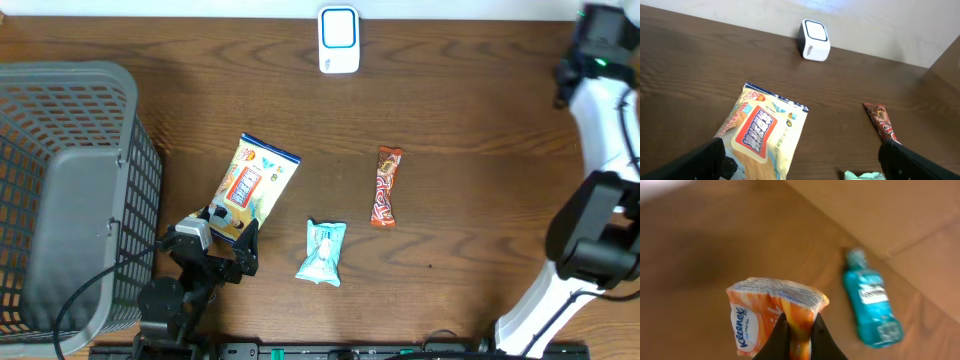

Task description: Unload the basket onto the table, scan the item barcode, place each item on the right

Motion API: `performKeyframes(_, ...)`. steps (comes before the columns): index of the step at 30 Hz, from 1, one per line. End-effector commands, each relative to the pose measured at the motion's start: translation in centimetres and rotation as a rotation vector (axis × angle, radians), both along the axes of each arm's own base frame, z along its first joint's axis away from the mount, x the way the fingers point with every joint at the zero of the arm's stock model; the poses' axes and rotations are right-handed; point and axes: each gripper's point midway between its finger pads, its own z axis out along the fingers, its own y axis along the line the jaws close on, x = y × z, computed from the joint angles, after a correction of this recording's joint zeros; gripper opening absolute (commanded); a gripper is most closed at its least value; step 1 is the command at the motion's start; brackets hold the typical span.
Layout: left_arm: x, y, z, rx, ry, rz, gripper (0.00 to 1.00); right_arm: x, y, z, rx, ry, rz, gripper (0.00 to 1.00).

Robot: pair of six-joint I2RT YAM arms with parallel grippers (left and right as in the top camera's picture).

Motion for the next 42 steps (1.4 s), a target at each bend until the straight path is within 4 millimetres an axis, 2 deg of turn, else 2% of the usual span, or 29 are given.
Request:
performKeyframes(1,-0.2,-0.2,-1.2,0.019,0.031,-0.016,0.98,-3.6,-4.6,-3.9,0.017,0.073,-0.132,0.01)
performKeyframes(2,-0.2,-0.2,-1.2,0.019,0.031,-0.016,0.98,-4.6,-5.8,-4.7,0.028,0.092,-0.158,0.01)
performKeyframes(6,-0.2,-0.2,-1.2,0.019,0.031,-0.016,0.98,-6.1,-7.8,-6.2,0.099,0.096,-0.172,0.01)
performKeyframes(9,-0.2,-0.2,-1.2,0.019,0.031,-0.016,0.98,-6.5,-8.3,-6.0,0.132,0.073,-0.169,0.01)
performKeyframes(10,-0.2,-0.2,-1.2,0.019,0.031,-0.016,0.98,-6.5,-8.3,-5.4,0.129,0.068,-0.168,0.07)
performKeyframes(12,-0.2,-0.2,-1.2,0.019,0.031,-0.016,0.98,-6.2,-7.9,-3.4,0.108,0.052,-0.141,0.48)
performKeyframes(14,-0.2,-0.2,-1.2,0.019,0.031,-0.016,0.98,-5.7,-7.2,-0.5,0.070,0.033,-0.093,0.78)
performKeyframes(15,-0.2,-0.2,-1.2,0.019,0.031,-0.016,0.98,-5.4,-6.8,0.9,0.052,0.020,-0.071,0.91)
performKeyframes(16,-0.2,-0.2,-1.2,0.019,0.031,-0.016,0.98,-5.1,-5.8,3.6,0.025,-0.017,-0.043,0.99)
performKeyframes(17,-0.2,-0.2,-1.2,0.019,0.031,-0.016,0.98,-5.0,-5.2,4.9,0.016,-0.040,-0.030,0.99)
performKeyframes(18,-0.2,-0.2,-1.2,0.019,0.031,-0.016,0.98,-4.7,-3.9,7.0,0.012,-0.082,0.003,0.99)
performKeyframes(19,-0.2,-0.2,-1.2,0.019,0.030,-0.016,0.98,-4.0,-1.9,9.3,0.032,-0.143,0.073,0.99)
performKeyframes(22,-0.2,-0.2,-1.2,0.019,0.031,-0.016,0.98,-2.3,4.6,13.0,0.155,-0.263,0.312,0.99)
performKeyframes(26,-0.2,-0.2,-1.2,0.019,0.031,-0.016,0.98,-2.1,17.0,16.6,0.431,-0.361,0.735,0.99)
performKeyframes(29,-0.2,-0.2,-1.2,0.019,0.031,-0.016,0.98,-3.4,25.7,17.6,0.655,-0.366,1.013,0.99)
performKeyframes(30,-0.2,-0.2,-1.2,0.019,0.031,-0.016,0.98,-4.6,29.6,17.4,0.773,-0.337,1.121,0.99)
performKeyframes(32,-0.2,-0.2,-1.2,0.019,0.031,-0.016,0.98,-6.3,34.0,16.7,0.905,-0.271,1.221,0.99)
performKeyframes(33,-0.2,-0.2,-1.2,0.019,0.031,-0.016,0.98,-7.2,36.3,15.2,0.940,-0.190,1.243,0.99)
performKeyframes(34,-0.2,-0.2,-1.2,0.019,0.031,-0.016,0.98,-8.1,38.6,12.7,0.923,-0.069,1.263,0.99)
performKeyframes(36,-0.2,-0.2,-1.2,0.019,0.031,-0.016,0.98,-8.9,40.3,8.9,0.867,0.086,1.227,0.99)
performKeyframes(38,-0.2,-0.2,-1.2,0.019,0.031,-0.016,0.98,-9.7,41.9,4.4,0.782,0.240,1.184,0.84)
performKeyframes(39,-0.2,-0.2,-1.2,0.019,0.031,-0.016,0.98,-10.0,42.4,3.0,0.749,0.291,1.180,0.78)
performKeyframes(42,-0.2,-0.2,-1.2,0.019,0.031,-0.016,0.98,-10.5,43.4,-1.1,0.623,0.424,1.134,0.40)
